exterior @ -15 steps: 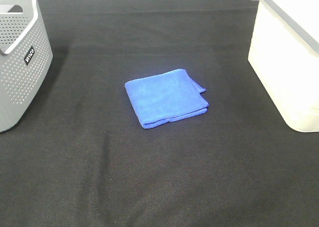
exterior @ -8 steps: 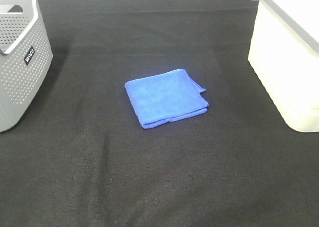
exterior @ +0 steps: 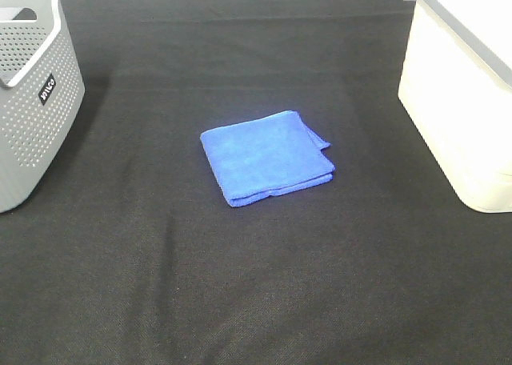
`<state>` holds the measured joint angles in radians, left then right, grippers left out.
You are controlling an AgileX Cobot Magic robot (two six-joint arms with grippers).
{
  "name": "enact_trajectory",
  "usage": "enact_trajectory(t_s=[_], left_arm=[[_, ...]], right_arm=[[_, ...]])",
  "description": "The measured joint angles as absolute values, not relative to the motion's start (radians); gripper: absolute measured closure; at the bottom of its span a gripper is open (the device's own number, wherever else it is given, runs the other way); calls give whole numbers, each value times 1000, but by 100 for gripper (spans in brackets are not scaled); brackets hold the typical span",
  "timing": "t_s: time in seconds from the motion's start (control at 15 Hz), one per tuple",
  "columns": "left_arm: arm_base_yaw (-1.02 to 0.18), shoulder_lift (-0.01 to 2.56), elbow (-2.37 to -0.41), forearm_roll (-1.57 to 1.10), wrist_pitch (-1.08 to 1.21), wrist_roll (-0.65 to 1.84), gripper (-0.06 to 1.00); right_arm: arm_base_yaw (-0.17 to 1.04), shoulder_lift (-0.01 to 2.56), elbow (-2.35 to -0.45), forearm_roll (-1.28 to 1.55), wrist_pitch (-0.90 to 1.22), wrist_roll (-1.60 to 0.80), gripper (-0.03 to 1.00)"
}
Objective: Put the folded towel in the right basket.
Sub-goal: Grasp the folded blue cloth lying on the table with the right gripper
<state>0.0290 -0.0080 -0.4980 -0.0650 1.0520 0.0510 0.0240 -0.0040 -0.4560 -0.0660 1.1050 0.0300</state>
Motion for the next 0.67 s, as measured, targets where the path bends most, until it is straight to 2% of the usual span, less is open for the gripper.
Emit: enact_trajectory(t_s=[0.67], left_arm=[[29, -8, -498, -65, 1052, 51, -3]], right_arm=[[24, -4, -456, -66, 1105, 30, 2]])
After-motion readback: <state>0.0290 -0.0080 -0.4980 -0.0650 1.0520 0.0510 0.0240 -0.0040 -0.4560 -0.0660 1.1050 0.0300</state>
